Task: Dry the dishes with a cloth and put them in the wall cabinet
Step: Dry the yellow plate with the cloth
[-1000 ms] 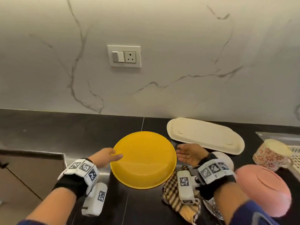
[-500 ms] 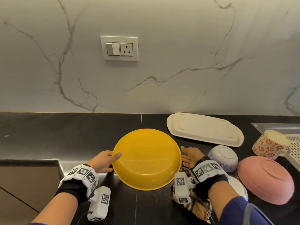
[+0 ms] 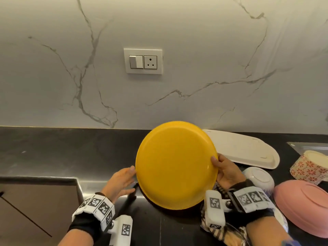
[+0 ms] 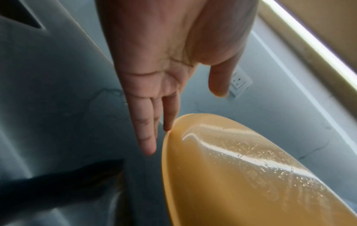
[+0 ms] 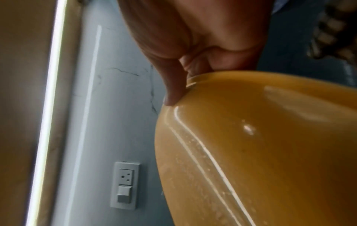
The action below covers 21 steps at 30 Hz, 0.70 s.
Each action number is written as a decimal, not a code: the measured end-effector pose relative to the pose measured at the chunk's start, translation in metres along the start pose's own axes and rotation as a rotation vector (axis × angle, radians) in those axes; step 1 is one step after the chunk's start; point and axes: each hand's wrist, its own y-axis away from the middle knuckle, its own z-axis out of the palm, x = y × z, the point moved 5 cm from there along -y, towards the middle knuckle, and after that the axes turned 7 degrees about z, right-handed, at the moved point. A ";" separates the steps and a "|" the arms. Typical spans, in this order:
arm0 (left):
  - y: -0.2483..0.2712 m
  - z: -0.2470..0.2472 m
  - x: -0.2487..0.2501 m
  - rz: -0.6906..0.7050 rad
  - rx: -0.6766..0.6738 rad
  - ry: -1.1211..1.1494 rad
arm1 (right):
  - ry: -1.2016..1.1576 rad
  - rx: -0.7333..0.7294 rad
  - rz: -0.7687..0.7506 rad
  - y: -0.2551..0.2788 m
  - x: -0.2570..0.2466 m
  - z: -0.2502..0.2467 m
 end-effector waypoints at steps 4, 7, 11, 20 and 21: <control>0.015 0.015 0.032 0.059 -0.062 0.250 | 0.141 -0.160 -0.369 0.049 -0.043 0.013; 0.037 0.033 0.060 0.117 -0.190 0.514 | 0.404 -0.255 -0.728 0.095 -0.060 0.036; 0.060 0.049 0.073 0.174 -0.383 0.697 | 1.209 -0.098 -1.304 0.128 -0.032 0.052; 0.066 0.049 0.034 0.225 0.063 0.745 | 1.329 0.172 -0.983 0.109 0.006 -0.005; 0.068 0.047 0.033 0.237 0.078 0.749 | 1.297 0.184 -0.753 0.097 0.010 -0.022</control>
